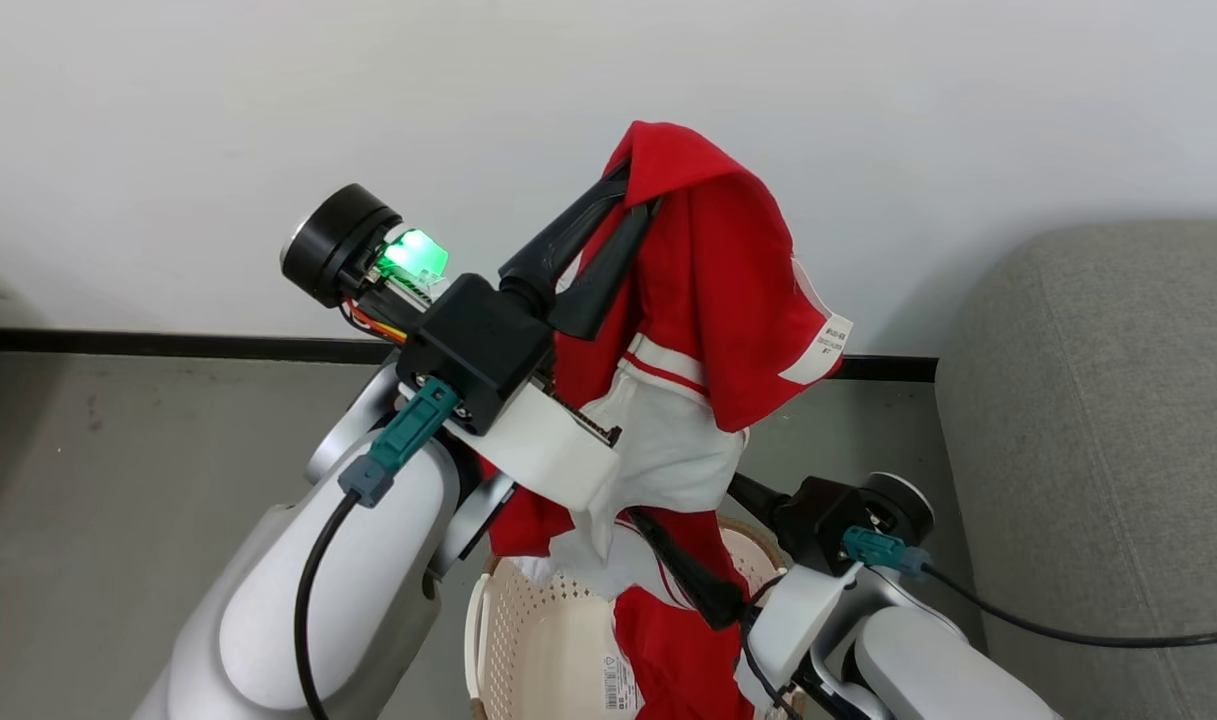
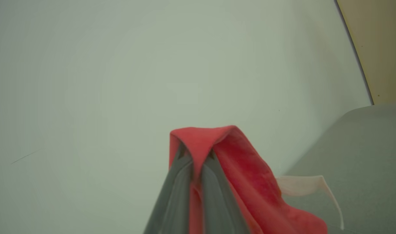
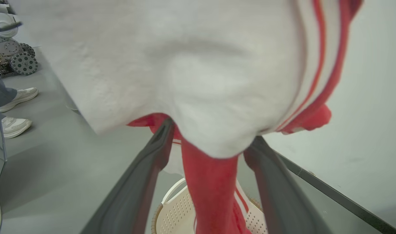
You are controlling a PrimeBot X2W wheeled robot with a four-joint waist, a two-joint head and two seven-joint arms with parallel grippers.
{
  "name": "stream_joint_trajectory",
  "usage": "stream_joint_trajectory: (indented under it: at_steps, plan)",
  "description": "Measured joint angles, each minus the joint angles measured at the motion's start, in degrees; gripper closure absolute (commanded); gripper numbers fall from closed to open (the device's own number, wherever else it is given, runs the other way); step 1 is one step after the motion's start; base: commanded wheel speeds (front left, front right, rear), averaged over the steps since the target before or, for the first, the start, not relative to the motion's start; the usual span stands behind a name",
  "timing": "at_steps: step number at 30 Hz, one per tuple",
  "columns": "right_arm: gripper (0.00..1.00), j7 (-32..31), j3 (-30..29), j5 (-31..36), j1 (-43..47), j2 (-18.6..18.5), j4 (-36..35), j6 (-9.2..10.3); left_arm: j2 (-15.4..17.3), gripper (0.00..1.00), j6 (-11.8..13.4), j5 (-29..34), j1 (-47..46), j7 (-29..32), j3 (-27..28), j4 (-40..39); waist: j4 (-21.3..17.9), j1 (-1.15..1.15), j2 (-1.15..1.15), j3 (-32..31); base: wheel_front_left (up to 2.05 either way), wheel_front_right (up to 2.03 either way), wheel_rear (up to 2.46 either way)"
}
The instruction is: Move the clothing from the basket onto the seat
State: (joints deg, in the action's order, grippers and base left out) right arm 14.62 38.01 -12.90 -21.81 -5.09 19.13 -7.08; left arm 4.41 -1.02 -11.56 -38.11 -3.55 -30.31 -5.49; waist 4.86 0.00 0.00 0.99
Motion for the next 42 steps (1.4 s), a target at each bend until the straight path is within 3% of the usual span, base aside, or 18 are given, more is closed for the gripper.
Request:
stream_joint_trajectory:
  at_steps: [9,11,15,26,27,29,30,31,33,34,35,42]
  plan:
    - [0.00,0.0,-0.2,-1.5,-2.0,0.7,0.0,0.00,-0.4,1.00,-0.1,-1.0,0.0,1.0,-0.3,-1.1,1.9,0.00,0.00,-0.6,0.00,0.00,0.00]
    - [0.38,0.0,0.0,-1.8,-2.1,0.8,0.1,0.00,-0.5,1.00,-0.1,-1.2,0.0,1.2,-0.3,-1.2,2.2,0.00,0.00,-0.7,0.00,0.00,0.00]
    - [1.00,0.0,1.4,-1.9,-2.8,0.9,1.3,0.00,-0.6,1.00,0.2,-2.6,0.0,1.9,-0.1,-1.2,2.6,0.00,0.00,-0.6,0.00,0.00,0.00]
    - [1.00,0.0,0.2,-5.2,-3.2,1.0,0.1,0.00,0.5,1.00,2.9,-4.9,4.2,3.0,4.3,1.5,1.8,0.00,0.00,0.1,0.00,0.00,0.00]
    - [1.00,0.0,-0.6,-5.4,-3.2,0.9,-0.4,0.00,0.8,0.93,2.9,-5.2,4.9,3.0,4.7,1.9,1.6,0.00,0.00,0.1,0.00,0.00,0.00]
    - [1.00,0.0,-2.3,-6.0,-3.0,0.6,-1.4,0.00,1.4,0.92,3.3,-6.0,6.1,3.0,5.3,2.8,1.2,0.00,0.00,0.2,0.00,0.00,0.00]
    - [1.00,0.0,-3.0,-6.1,-2.8,0.3,-1.9,0.00,1.6,0.86,3.4,-6.1,6.9,3.0,5.6,3.2,0.9,0.00,0.00,0.3,0.00,0.00,0.00]
    - [1.00,0.0,-3.9,-6.2,-2.6,-0.1,-2.4,0.00,1.7,0.67,3.4,-6.4,7.5,3.0,5.8,3.6,0.7,0.00,0.00,0.3,0.00,0.00,0.00]
    - [1.00,0.0,-6.0,-7.0,-1.6,-0.5,-3.8,0.01,1.8,0.58,3.4,-6.8,8.7,3.0,6.1,4.3,0.2,0.00,0.00,0.3,0.00,0.00,0.00]
    - [1.00,0.0,-7.0,-7.5,-1.1,-0.7,-4.4,0.01,1.9,0.46,3.4,-7.1,9.4,2.9,6.2,4.6,0.0,0.00,0.00,0.4,0.00,0.00,0.00]
    - [1.00,0.0,-8.0,-7.8,-0.6,-0.9,-5.2,0.01,1.9,0.03,3.4,-7.5,10.1,2.9,6.4,4.8,-0.3,0.00,0.00,0.4,0.00,0.00,0.00]
    - [1.00,0.0,-14.3,-7.6,0.4,-3.0,-9.9,0.01,1.6,0.00,3.4,-10.6,14.9,0.9,7.2,6.1,-2.2,0.00,0.00,0.3,0.00,0.00,0.00]
